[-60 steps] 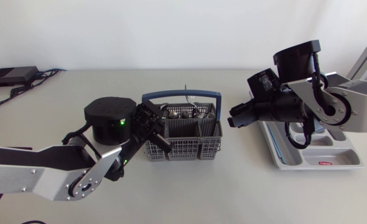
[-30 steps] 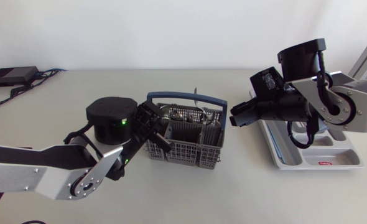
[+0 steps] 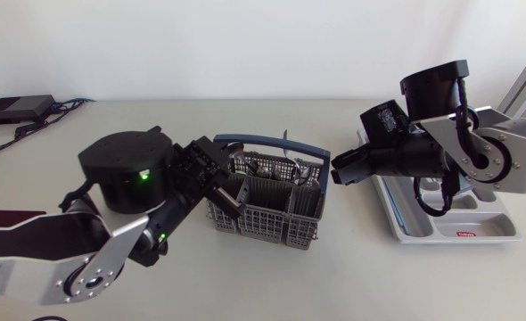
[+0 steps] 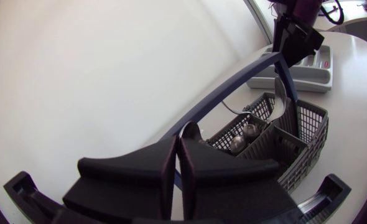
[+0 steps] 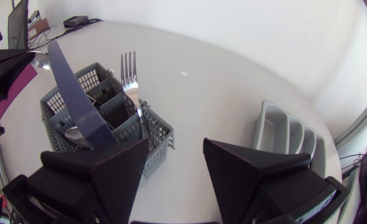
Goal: Sort the cutlery from the basket into the organizer compartments.
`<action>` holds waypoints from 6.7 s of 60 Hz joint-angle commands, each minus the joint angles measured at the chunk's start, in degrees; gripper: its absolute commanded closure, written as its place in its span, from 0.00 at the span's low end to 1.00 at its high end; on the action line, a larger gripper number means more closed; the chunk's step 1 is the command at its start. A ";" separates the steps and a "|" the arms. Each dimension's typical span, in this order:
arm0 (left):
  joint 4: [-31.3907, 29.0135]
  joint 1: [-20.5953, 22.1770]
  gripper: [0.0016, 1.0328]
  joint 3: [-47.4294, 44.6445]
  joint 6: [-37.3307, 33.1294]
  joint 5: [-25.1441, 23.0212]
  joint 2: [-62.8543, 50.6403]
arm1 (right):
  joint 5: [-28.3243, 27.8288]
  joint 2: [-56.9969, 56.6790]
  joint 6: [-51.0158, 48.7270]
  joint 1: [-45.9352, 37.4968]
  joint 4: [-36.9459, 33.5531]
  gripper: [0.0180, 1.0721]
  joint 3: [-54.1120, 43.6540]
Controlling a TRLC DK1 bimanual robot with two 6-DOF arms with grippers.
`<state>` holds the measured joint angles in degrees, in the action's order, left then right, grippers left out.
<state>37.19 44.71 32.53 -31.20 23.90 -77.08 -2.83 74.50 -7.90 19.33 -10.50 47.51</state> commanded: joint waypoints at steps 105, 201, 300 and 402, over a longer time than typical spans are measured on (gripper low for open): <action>-55.47 -5.16 0.97 38.39 36.74 -25.13 2.55 | 6.43 -24.58 -13.02 23.38 3.47 0.39 -8.13; -61.36 -4.28 0.95 45.60 42.01 -34.27 -2.37 | 5.73 -17.19 -17.59 19.60 10.59 0.92 -9.45; -43.17 0.47 0.07 18.18 26.19 -27.94 3.51 | -9.56 17.87 -8.62 -34.01 15.95 0.92 6.46; -13.28 2.84 0.13 15.63 22.41 -26.80 -16.26 | -3.41 37.39 -3.44 -33.39 13.05 0.28 17.88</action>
<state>22.68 47.07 48.36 -7.79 -3.64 -91.74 -5.91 115.68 -10.70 -15.46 1.85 69.17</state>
